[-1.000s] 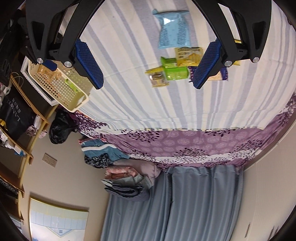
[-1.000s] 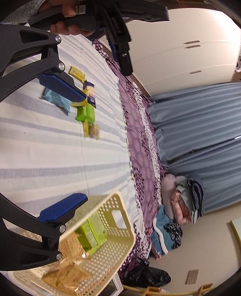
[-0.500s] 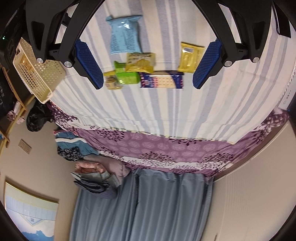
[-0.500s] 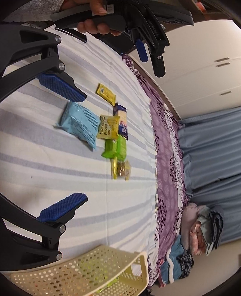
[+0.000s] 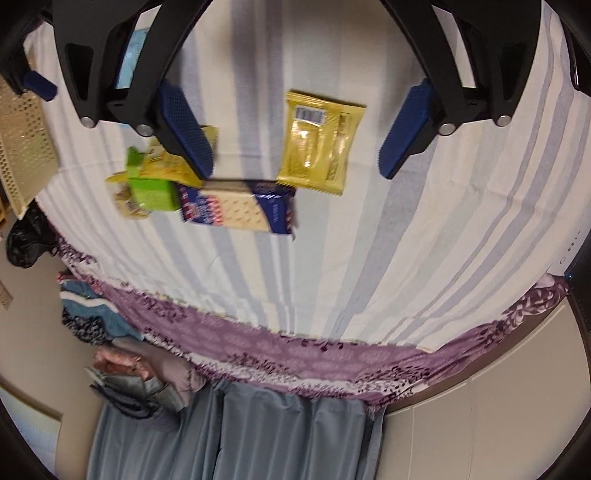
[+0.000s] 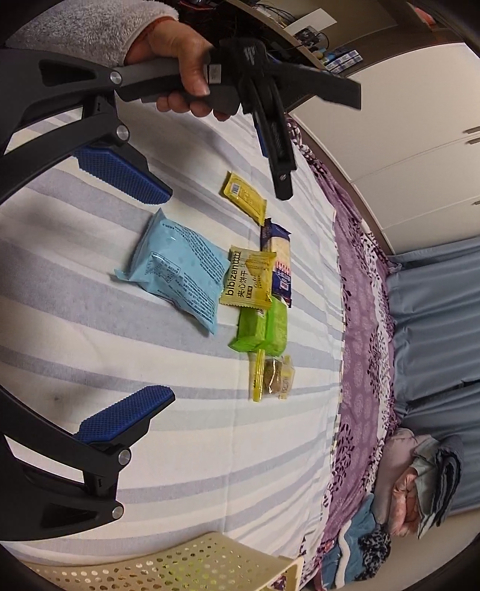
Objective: Organize snacks
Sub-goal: 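Lower the left tool onto the yellow sachet and close around it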
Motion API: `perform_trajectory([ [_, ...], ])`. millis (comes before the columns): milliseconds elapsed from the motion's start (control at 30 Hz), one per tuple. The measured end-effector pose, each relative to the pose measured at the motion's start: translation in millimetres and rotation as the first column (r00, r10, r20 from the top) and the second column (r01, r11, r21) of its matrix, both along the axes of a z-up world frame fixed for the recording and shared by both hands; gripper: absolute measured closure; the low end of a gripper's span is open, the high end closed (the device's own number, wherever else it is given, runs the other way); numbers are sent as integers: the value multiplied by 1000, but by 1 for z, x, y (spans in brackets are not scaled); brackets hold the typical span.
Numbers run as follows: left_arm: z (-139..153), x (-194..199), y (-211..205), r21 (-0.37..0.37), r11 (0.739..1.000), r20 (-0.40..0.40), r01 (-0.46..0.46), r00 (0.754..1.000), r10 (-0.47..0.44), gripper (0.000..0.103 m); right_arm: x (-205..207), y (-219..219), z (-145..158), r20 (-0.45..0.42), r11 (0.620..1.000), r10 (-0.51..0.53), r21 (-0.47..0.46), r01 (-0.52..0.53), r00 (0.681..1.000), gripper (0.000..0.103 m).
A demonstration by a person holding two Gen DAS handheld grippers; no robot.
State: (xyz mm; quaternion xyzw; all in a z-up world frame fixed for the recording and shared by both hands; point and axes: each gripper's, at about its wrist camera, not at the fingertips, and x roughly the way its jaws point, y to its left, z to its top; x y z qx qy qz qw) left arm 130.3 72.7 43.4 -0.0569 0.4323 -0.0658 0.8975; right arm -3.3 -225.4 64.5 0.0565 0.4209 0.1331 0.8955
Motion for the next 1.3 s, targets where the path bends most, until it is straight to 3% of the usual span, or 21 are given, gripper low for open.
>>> perform_trajectory([
  [200, -24, 15, -2, 39, 999, -56, 15, 998, -13, 13, 8, 8, -8, -31, 1000, 13, -3, -13, 999, 5],
  [267, -29, 19, -1, 38, 999, -78, 22, 997, -19, 30, 10, 11, -10, -37, 1000, 20, -4, -20, 999, 5],
  [467, -42, 25, 1, 43, 999, -116, 19, 993, -13, 33, 16, 19, -12, -46, 999, 39, -9, -40, 998, 5],
  [700, -43, 26, 0, 54, 998, -109, 35, 994, -29, 34, 27, 27, -22, -72, 999, 47, -25, -48, 996, 5],
  [800, -43, 25, 1, 102, 994, -99, 30, 995, -20, 49, 30, 32, -24, -77, 998, 55, -25, -57, 996, 5],
  [933, -42, 22, 3, 108, 994, -93, 27, 996, -17, 55, 36, 41, -26, -78, 997, 69, -35, -72, 995, 5],
  [1300, -26, 9, 16, 50, 999, -57, -14, 998, 17, 55, 50, 53, -39, -102, 996, 49, -72, -56, 994, 5],
])
